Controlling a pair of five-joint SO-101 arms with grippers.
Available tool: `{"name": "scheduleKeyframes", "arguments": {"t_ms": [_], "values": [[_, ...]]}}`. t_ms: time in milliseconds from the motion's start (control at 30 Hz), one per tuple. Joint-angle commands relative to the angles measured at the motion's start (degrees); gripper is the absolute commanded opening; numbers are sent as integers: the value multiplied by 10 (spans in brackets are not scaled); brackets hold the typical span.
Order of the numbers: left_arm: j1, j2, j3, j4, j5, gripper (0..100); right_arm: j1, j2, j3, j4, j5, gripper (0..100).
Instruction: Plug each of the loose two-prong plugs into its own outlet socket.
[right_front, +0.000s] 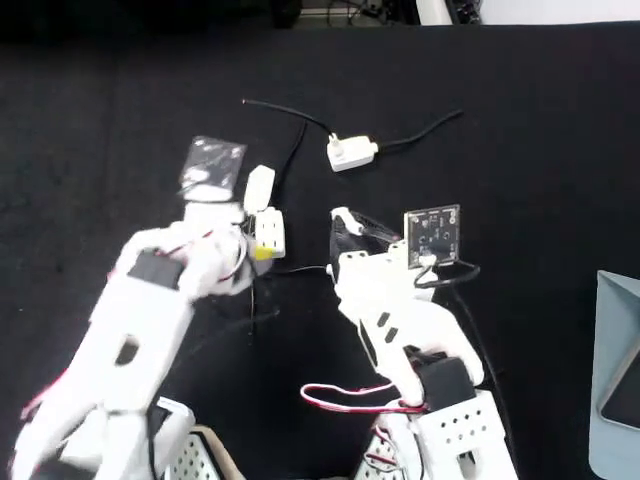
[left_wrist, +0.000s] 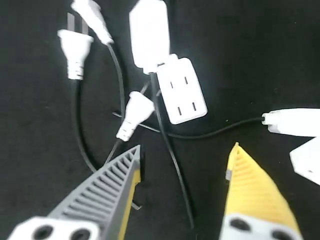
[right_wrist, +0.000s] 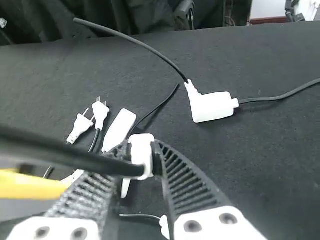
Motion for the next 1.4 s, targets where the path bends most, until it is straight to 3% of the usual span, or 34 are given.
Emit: {"name": "scheduleKeyframes", "arguments": {"t_ms": [0, 267, 600, 933, 1367], "values": [[21, 160, -128, -9, 37, 279, 9, 3, -13, -24, -7, 11], [21, 355, -255, -8, 58, 276, 9, 3, 1, -40, -4, 11], [21, 482, -336, -11, 69, 273, 9, 2, 1, -40, -4, 11], [27, 512, -365, -8, 63, 104, 9, 2, 1, -40, -4, 11], [32, 368, -373, 146, -119, 66, 10, -2, 1, -38, -4, 11]]}}
